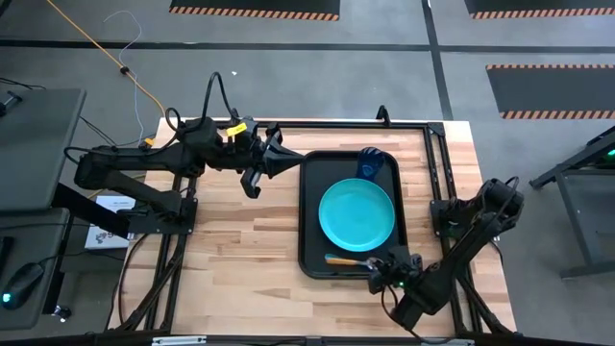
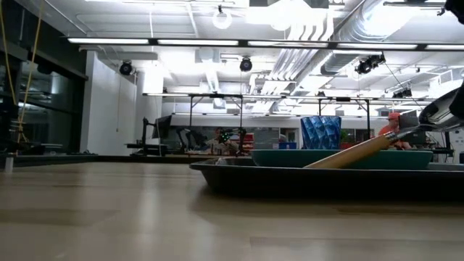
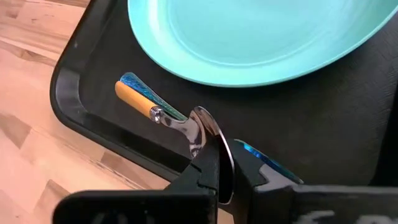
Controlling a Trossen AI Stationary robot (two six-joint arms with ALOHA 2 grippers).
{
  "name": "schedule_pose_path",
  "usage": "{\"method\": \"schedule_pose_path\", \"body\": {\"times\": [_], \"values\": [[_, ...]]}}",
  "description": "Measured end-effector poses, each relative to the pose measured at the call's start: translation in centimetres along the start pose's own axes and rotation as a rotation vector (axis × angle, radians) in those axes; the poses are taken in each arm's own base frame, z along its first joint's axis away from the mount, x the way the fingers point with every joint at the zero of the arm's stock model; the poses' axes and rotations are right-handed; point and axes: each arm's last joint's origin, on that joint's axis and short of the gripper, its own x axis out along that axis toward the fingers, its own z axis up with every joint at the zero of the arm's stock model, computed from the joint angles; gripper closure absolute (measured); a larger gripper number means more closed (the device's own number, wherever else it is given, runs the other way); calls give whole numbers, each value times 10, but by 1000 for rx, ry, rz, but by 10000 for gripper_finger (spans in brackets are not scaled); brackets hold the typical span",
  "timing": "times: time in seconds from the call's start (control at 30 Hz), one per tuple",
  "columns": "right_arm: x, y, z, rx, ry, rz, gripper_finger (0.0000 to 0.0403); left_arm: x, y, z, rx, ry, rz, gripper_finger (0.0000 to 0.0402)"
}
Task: Pick and place plate/cup/fork/spoon on tray
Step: Put the yellow spoon on the black serving tray to the right of the blue fork
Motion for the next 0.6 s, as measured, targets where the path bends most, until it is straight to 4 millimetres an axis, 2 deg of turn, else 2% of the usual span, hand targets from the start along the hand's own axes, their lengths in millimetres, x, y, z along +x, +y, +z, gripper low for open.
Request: {"method": "schedule_pose_path", "body": {"times": [0.33, 0.6], "values": [[6, 4, 5, 26, 44, -41, 398, 0, 0, 0, -1, -1, 0, 401], [8, 1, 5, 8, 112, -125, 331, 0, 0, 0, -1, -1, -1, 401]]}}
